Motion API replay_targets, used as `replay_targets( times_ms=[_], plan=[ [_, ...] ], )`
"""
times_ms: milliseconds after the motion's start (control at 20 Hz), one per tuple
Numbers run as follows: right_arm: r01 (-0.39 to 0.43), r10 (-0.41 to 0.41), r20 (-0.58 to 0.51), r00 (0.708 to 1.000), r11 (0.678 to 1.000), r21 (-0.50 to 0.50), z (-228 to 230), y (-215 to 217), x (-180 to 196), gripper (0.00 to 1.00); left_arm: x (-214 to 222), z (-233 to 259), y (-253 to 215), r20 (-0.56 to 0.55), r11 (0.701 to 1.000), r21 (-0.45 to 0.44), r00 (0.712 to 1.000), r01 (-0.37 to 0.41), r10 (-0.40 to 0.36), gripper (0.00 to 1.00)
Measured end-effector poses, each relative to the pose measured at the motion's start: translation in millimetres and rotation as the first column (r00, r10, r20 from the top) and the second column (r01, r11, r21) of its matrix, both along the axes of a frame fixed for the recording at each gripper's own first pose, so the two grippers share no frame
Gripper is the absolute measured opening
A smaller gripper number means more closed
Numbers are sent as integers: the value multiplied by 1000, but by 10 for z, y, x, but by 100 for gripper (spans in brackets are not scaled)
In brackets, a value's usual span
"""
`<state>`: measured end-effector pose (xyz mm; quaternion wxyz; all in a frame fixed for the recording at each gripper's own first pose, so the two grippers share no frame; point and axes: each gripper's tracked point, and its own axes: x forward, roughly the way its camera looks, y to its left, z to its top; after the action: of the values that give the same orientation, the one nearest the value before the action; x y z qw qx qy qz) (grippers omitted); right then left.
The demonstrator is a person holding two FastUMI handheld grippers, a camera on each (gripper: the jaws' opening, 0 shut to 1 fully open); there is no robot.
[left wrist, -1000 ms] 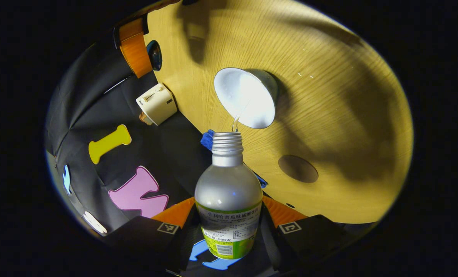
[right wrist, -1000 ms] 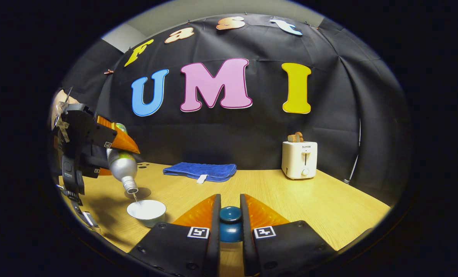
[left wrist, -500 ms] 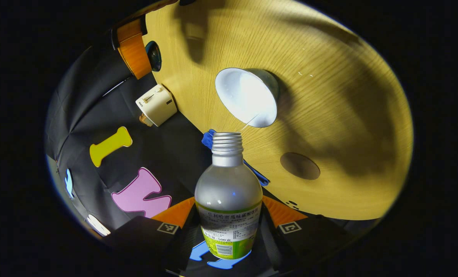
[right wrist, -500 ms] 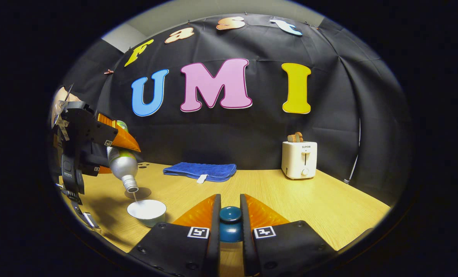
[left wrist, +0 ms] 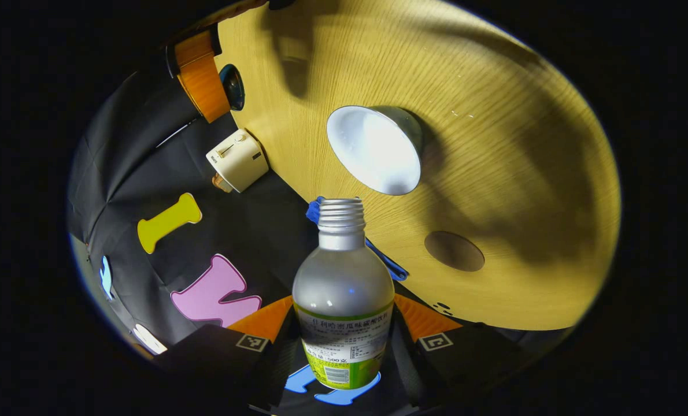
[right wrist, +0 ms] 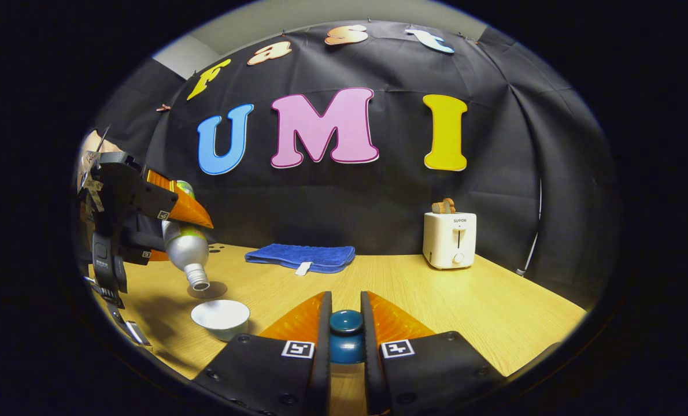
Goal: Open the teacup lid with one hand, grasp the water bottle and pour water into the teacup with the other hand; after pouring, place the water bottle on the coaster and then close the teacup lid.
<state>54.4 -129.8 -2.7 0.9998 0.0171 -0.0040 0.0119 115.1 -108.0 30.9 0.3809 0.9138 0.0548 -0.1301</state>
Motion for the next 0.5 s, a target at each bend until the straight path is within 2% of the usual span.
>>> replay_targets(
  times_ms=[300, 400, 450, 500],
  plan=[
    [3, -3, -1, 1000, 1000, 0, -1, -6, 1, 27, -13, 14, 7, 23, 996, -94, 1000, 14, -11, 78],
    [21, -21, -1, 1000, 1000, 0, -1, -19, 9, 27, -27, 51, 18, 50, 978, -209, 999, 17, -6, 78],
    [26, -26, -1, 1000, 1000, 0, -3, -16, 10, 27, -19, 82, 57, 53, 954, -299, 998, -5, 22, 78],
    [30, -30, 0, 1000, 1000, 0, -7, -15, 9, 27, -12, 107, 112, 57, 918, -395, 997, -26, 52, 78]
  ],
)
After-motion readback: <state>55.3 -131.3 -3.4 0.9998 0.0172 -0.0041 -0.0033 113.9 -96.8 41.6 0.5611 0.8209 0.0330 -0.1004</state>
